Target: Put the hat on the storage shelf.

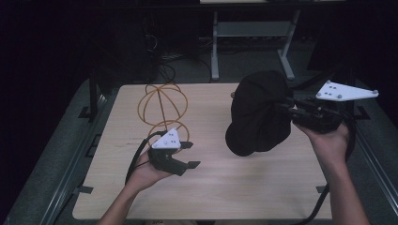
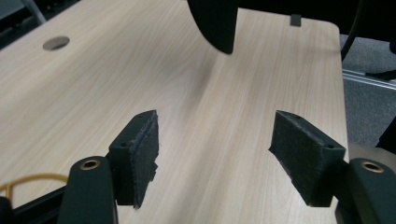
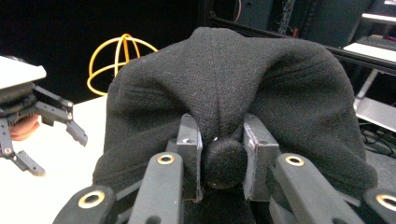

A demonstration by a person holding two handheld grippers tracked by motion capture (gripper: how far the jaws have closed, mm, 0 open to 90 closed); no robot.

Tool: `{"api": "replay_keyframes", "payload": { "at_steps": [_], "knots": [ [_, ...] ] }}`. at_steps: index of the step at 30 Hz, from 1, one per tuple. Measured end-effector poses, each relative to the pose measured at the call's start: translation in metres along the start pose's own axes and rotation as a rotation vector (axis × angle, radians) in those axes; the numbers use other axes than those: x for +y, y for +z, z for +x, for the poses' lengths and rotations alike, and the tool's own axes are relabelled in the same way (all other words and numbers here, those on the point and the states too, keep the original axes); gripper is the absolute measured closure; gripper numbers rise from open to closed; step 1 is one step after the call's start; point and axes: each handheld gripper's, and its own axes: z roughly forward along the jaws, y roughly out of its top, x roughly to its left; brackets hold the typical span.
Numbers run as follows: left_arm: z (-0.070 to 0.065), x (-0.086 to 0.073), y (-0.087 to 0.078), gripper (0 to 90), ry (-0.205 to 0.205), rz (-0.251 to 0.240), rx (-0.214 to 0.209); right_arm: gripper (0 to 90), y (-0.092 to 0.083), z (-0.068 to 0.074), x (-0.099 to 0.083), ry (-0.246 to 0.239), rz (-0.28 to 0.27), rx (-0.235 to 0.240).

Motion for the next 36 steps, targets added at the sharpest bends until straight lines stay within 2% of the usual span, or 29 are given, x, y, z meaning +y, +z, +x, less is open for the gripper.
{"api": "replay_keyframes", "payload": {
  "at_steps": [4, 6, 7, 15, 29, 36],
  "knots": [
    [-0.001, -0.007, 0.001, 28.7, -0.005, 0.007, -0.001, 71.8, 0.007, 0.0, 0.006, -0.011, 0.002, 0.012],
    [-0.002, -0.013, 0.003, 27.6, 0.003, 0.004, -0.015, 71.8, 0.014, 0.001, 0.012, -0.018, 0.005, 0.025],
    [-0.003, -0.014, 0.003, 27.4, 0.004, 0.02, -0.015, 71.8, 0.016, 0.001, 0.014, -0.019, 0.005, 0.03],
    [-0.008, -0.02, 0.007, 25.2, 0.01, 0.017, -0.007, 71.8, 0.033, 0.004, 0.032, -0.045, 0.004, 0.056],
    [-0.01, -0.028, 0.014, 24.9, 0.008, 0.035, -0.002, 71.8, 0.063, 0.011, 0.062, -0.08, 0.026, 0.101],
    [-0.009, -0.029, 0.013, 24.8, 0.011, 0.026, 0.0, 71.8, 0.078, 0.017, 0.075, -0.099, 0.032, 0.128]
  ]
}}
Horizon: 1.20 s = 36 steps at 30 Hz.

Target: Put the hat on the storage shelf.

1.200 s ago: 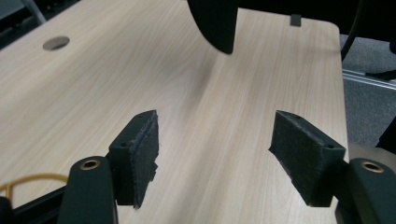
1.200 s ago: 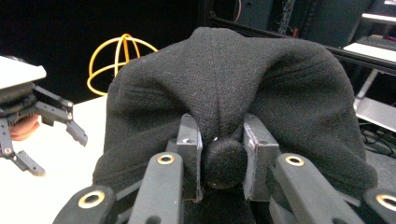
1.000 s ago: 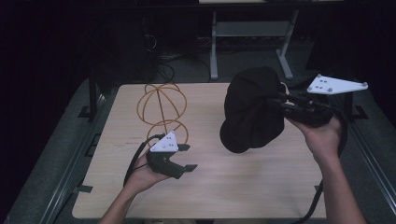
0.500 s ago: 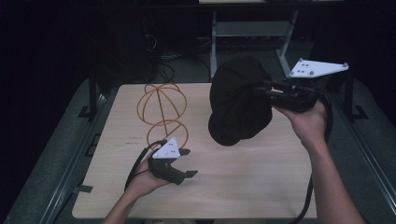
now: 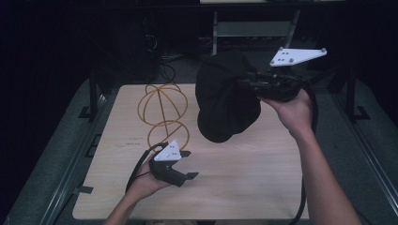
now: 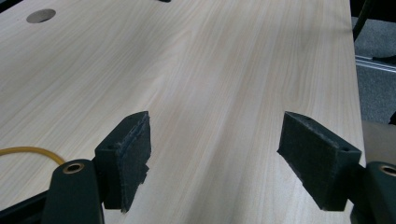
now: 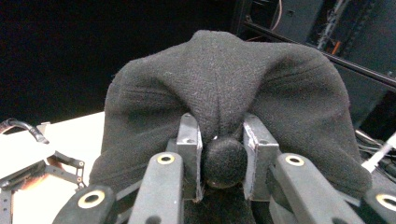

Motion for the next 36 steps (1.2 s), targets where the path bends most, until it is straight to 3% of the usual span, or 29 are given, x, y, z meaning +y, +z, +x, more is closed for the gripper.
{"api": "replay_keyframes", "payload": {
  "at_steps": [16, 26, 36],
  "knots": [
    [-0.002, 0.002, -0.005, 24.7, 0.01, -0.016, 0.0, 71.8, 0.064, 0.016, 0.047, -0.077, 0.036, 0.109],
    [-0.005, 0.005, -0.006, 24.7, 0.025, -0.024, -0.006, 71.7, 0.097, 0.026, 0.071, -0.088, 0.066, 0.164],
    [-0.006, 0.006, -0.006, 24.7, 0.041, -0.024, -0.015, 71.7, 0.146, 0.037, 0.088, -0.106, 0.154, 0.232]
  ]
}}
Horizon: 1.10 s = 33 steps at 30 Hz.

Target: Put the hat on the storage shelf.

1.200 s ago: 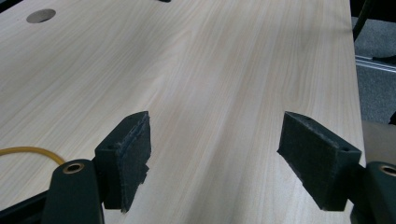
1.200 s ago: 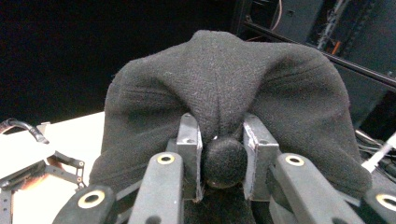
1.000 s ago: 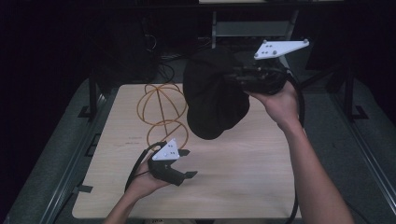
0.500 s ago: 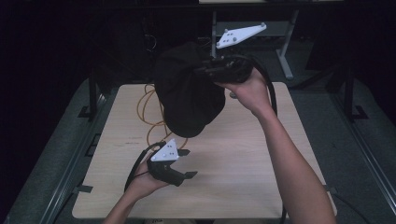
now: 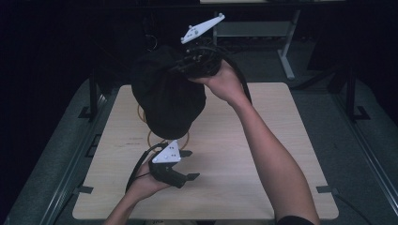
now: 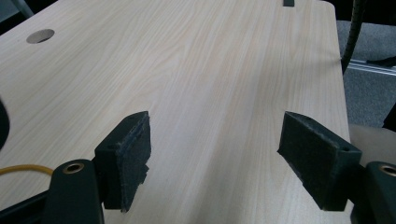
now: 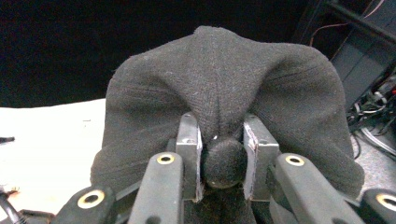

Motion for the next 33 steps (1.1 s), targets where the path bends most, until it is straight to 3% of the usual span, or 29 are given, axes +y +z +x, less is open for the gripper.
{"api": "replay_keyframes", "payload": {
  "at_steps": [12, 19, 25, 33],
  "knots": [
    [0.0, 0.001, 0.0, 24.7, -0.006, -0.016, -0.005, 71.5, 0.046, -0.009, 0.01, 0.052, 0.069, 0.037],
    [-0.001, 0.001, 0.003, 24.7, 0.0, -0.01, -0.018, 71.2, 0.062, -0.013, 0.009, 0.087, 0.082, 0.038],
    [-0.004, 0.0, 0.008, 24.7, 0.02, 0.014, -0.028, 70.8, 0.075, -0.01, 0.01, 0.089, 0.093, 0.031],
    [-0.004, 0.001, 0.008, 24.7, 0.015, 0.008, -0.03, 69.2, 0.089, -0.011, 0.009, 0.108, 0.108, 0.027]
  ]
}}
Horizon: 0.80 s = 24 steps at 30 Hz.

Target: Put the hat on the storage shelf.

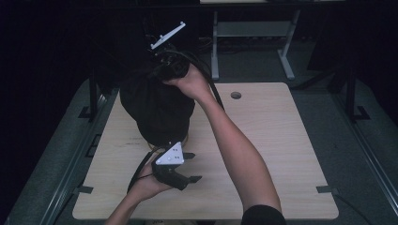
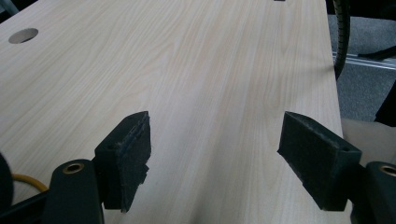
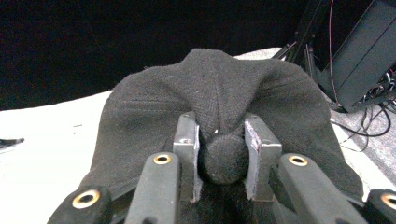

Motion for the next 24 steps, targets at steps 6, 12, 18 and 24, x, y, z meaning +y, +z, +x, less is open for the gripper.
{"api": "replay_keyframes", "payload": {
  "at_steps": [6, 12, 18, 24],
  "knots": [
    [-0.001, -0.001, 0.0, 24.7, -0.007, -0.004, 0.003, 62.8, 0.012, 0.001, -0.001, -0.005, 0.02, -0.013],
    [0.001, 0.0, -0.004, 24.8, -0.005, -0.009, 0.009, 56.4, 0.017, 0.002, -0.004, 0.009, 0.02, -0.008],
    [0.0, 0.0, -0.003, 24.8, -0.004, -0.011, 0.007, 48.8, 0.009, 0.002, -0.005, 0.03, -0.002, -0.011],
    [0.0, -0.001, -0.005, 24.7, -0.008, -0.015, 0.012, 41.0, -0.004, 0.003, -0.012, 0.018, -0.023, -0.019]
  ]
}}
